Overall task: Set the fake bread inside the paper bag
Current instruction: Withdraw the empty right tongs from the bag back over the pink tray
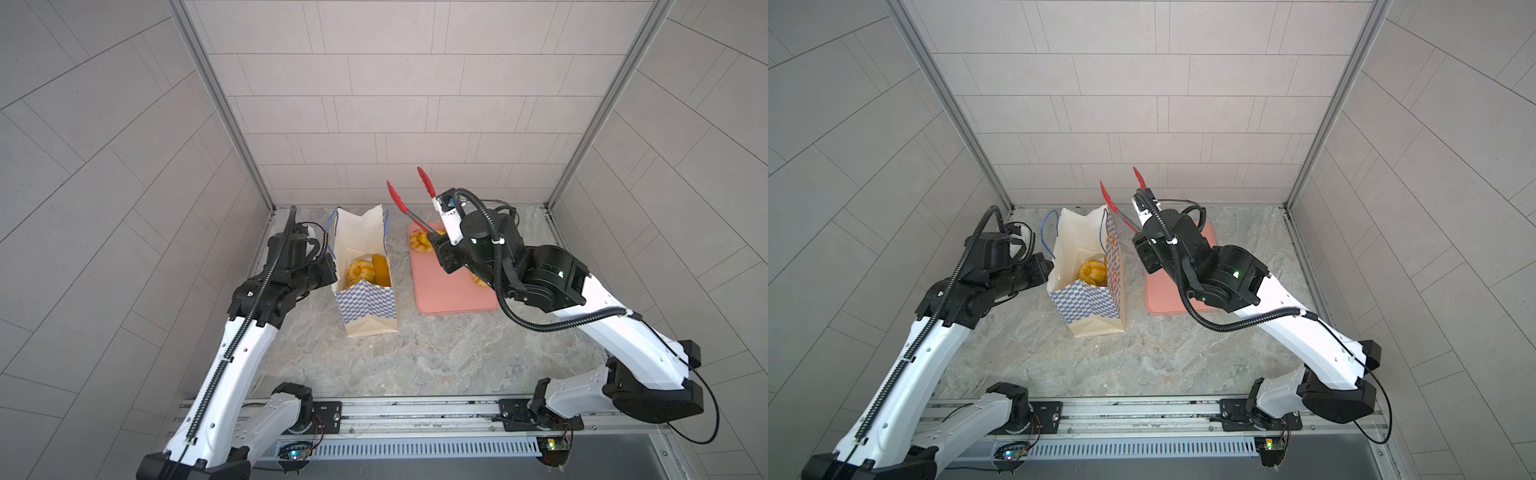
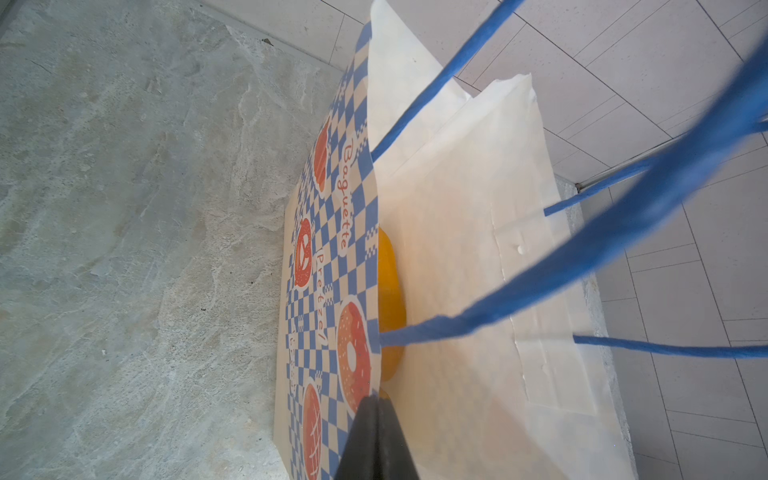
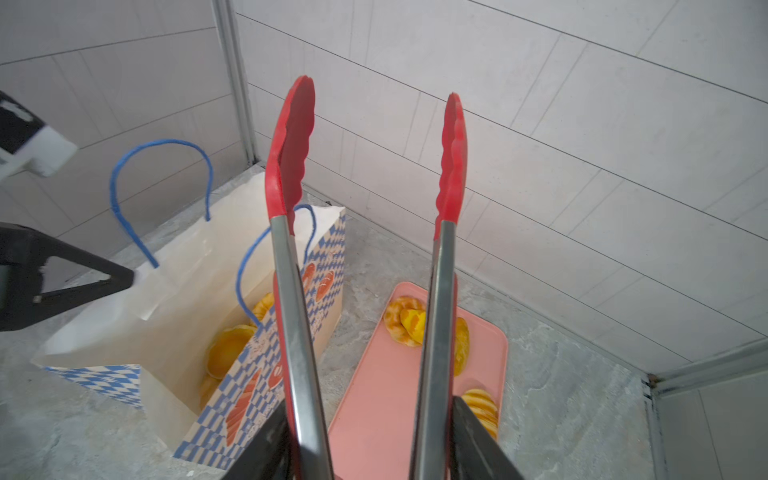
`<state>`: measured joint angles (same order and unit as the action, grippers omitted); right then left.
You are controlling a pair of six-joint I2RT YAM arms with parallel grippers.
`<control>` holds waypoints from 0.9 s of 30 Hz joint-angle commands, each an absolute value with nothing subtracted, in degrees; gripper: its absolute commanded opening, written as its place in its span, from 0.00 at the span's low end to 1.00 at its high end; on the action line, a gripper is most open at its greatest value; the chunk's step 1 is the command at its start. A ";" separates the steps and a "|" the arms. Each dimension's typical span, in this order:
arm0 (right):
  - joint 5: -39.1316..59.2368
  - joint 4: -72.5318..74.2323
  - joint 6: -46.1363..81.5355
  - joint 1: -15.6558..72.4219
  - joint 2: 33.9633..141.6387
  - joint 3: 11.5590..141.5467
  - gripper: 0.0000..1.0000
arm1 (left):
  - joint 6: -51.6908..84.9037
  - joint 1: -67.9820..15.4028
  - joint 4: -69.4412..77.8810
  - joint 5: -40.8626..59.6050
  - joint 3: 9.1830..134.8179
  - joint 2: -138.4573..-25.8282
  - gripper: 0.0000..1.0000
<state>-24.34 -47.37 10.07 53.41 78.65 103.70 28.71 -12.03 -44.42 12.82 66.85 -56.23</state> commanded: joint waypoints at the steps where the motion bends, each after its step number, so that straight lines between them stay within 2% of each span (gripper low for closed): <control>1: -24.26 -46.86 11.03 50.06 75.84 101.76 0.55 | 28.70 -12.10 -44.55 12.40 67.29 -55.64 0.07; 17: -15.01 -50.12 15.60 31.54 71.14 83.64 0.53 | 28.48 -12.12 -44.09 12.72 66.89 -55.96 0.07; 27: -10.30 -49.84 16.14 24.42 73.32 75.96 0.52 | 28.50 -12.10 -44.01 12.97 66.85 -55.99 0.07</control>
<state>-11.55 -50.57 15.35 25.39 73.06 76.44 28.69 -12.03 -44.42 12.86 66.83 -56.25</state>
